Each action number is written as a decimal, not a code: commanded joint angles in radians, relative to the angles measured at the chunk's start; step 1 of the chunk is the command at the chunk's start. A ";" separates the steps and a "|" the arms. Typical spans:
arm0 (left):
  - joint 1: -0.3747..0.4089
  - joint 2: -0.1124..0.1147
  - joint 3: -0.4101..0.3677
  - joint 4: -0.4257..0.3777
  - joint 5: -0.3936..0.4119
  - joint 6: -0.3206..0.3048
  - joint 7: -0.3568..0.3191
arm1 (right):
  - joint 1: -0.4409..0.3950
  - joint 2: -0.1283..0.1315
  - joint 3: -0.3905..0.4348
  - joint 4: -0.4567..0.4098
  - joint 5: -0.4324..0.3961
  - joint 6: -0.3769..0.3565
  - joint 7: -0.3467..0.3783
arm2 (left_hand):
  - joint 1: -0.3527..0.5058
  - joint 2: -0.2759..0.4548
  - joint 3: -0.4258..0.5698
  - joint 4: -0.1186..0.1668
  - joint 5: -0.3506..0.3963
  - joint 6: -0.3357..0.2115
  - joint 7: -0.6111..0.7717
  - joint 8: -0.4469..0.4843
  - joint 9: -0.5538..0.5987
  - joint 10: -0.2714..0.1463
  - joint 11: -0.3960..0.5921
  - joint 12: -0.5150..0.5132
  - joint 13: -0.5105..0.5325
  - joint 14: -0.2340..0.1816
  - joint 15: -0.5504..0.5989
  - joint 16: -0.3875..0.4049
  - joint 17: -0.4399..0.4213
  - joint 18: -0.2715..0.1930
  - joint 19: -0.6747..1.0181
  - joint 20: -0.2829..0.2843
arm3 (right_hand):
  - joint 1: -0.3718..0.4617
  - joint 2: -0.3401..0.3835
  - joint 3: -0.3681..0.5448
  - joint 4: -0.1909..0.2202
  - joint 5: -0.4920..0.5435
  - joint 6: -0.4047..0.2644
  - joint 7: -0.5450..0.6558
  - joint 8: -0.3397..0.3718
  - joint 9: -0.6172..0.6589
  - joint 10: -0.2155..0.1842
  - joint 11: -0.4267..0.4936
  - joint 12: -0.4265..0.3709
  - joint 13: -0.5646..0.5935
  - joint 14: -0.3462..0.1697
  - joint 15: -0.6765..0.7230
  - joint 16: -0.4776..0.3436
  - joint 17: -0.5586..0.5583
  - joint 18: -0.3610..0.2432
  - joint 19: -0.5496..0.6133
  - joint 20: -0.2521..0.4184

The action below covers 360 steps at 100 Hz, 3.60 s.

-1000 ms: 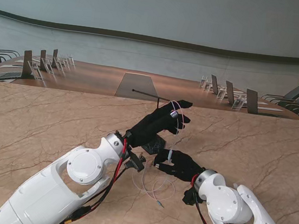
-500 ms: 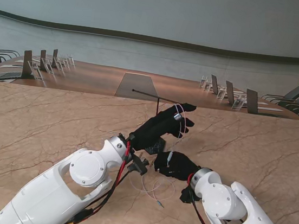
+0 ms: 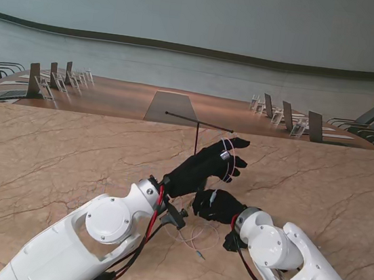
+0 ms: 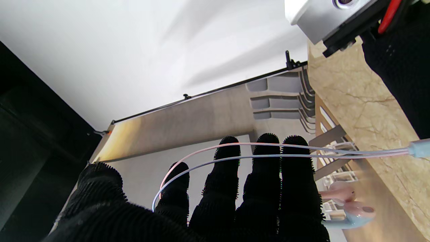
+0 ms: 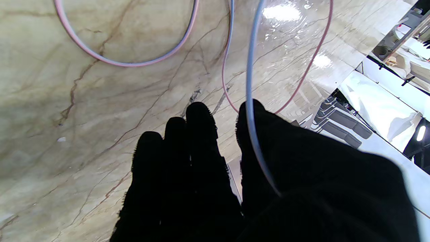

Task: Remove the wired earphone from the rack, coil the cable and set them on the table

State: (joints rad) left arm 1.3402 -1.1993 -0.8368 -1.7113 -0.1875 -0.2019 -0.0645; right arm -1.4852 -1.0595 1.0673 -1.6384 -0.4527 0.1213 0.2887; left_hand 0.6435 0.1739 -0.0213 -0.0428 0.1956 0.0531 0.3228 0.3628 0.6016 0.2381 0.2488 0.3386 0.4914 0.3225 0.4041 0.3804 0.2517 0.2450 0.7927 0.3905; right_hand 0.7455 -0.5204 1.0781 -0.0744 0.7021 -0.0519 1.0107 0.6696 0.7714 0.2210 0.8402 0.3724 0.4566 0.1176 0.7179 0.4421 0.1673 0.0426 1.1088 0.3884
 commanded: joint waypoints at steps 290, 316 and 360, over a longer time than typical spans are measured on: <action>0.102 0.033 -0.024 0.029 0.097 0.047 -0.048 | -0.146 0.010 0.416 -0.377 -0.157 -0.348 -0.002 | -0.011 0.017 -0.017 -0.003 0.209 0.008 0.104 0.102 0.111 0.034 0.199 0.321 0.086 0.100 0.216 0.235 0.015 0.185 0.251 0.144 | 0.043 -0.009 0.133 0.119 0.181 -0.129 0.187 0.078 0.178 0.209 0.288 0.085 0.242 0.143 0.269 0.091 0.139 0.217 0.237 0.109; 0.107 0.036 -0.029 0.017 0.108 0.052 -0.049 | -0.172 0.024 0.440 -0.424 -0.161 -0.384 0.065 | -0.040 0.014 -0.024 -0.003 0.203 0.013 0.080 0.086 0.110 0.038 0.197 0.319 0.077 0.110 0.222 0.245 0.006 0.185 0.255 0.150 | 0.009 0.115 -0.022 0.182 0.119 -0.204 0.165 0.040 0.237 0.218 0.457 0.281 0.354 0.166 0.488 0.199 0.227 0.262 0.357 0.206; 0.104 0.034 -0.014 0.009 0.109 0.063 -0.049 | -0.183 0.032 0.404 -0.414 -0.173 -0.416 0.088 | -0.074 0.009 -0.019 0.000 0.157 0.019 0.029 0.049 0.109 0.048 0.190 0.318 0.068 0.120 0.220 0.250 -0.006 0.189 0.254 0.153 | 0.001 0.068 -0.093 0.054 0.046 -0.277 0.111 -0.120 0.415 0.156 0.547 0.435 0.568 0.204 0.708 0.260 0.413 0.290 0.531 0.259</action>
State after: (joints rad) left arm 1.4389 -1.1620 -0.8529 -1.6930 -0.0793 -0.1464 -0.1110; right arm -1.6583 -1.0219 1.4753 -2.0531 -0.6207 -0.2749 0.3949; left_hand 0.6097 0.1734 -0.0213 -0.0428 0.3980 0.0863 0.3951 0.4274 0.7119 0.2769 0.4557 0.6671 0.5759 0.4245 0.6083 0.6165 0.2544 0.4019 1.0119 0.5237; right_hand 0.7052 -0.4992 0.9604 0.0030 0.7028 -0.1755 0.9827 0.5563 1.1559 0.2643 1.3684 0.7929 0.9007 0.2866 1.2795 0.6776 0.5504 0.3954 1.5663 0.6336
